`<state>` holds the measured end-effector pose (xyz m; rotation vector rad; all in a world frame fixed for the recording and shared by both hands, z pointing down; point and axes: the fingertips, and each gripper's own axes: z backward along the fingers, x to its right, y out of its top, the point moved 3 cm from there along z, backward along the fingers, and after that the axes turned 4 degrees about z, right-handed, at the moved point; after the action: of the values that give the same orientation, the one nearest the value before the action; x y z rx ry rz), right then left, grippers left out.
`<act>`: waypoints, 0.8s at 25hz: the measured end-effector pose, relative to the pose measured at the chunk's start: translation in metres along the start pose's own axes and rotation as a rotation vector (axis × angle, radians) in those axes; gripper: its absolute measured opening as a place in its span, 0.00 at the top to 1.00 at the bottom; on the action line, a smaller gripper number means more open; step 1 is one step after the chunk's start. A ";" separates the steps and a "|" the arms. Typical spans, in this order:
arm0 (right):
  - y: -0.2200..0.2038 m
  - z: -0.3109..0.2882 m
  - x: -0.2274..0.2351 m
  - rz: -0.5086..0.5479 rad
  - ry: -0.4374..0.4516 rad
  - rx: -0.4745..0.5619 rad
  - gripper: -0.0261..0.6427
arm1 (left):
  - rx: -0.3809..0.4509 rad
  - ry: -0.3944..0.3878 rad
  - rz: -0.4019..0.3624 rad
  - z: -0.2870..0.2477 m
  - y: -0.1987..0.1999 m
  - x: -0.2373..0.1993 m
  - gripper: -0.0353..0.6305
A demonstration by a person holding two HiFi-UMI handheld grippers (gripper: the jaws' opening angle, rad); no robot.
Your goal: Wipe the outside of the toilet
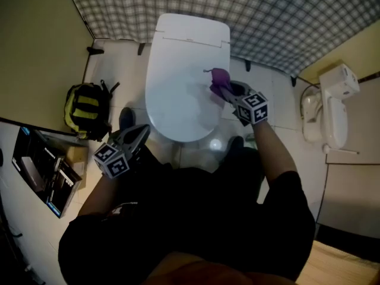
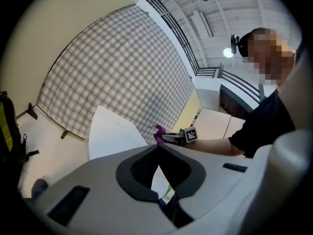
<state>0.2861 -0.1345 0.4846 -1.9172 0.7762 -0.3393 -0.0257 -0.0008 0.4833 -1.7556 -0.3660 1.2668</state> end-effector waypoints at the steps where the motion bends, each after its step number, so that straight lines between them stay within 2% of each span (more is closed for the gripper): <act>1: 0.008 -0.016 0.030 0.000 -0.062 0.003 0.81 | -0.005 -0.005 0.009 -0.002 0.003 -0.002 0.95; 6: 0.036 -0.103 0.163 -0.015 -0.293 -0.035 0.81 | 0.006 -0.013 0.036 -0.017 0.025 -0.020 0.95; 10: 0.043 -0.157 0.234 -0.017 -0.412 -0.100 0.81 | 0.017 -0.002 0.058 -0.026 0.045 -0.041 0.95; 15: 0.043 -0.203 0.280 0.003 -0.475 -0.188 0.81 | 0.048 0.017 -0.019 -0.038 0.079 -0.069 0.95; 20: 0.047 -0.245 0.297 -0.006 -0.446 -0.258 0.81 | 0.022 0.033 -0.059 -0.054 0.105 -0.093 0.95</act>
<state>0.3596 -0.5128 0.5269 -2.1294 0.5330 0.1947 -0.0452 -0.1473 0.4579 -1.7327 -0.3808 1.1947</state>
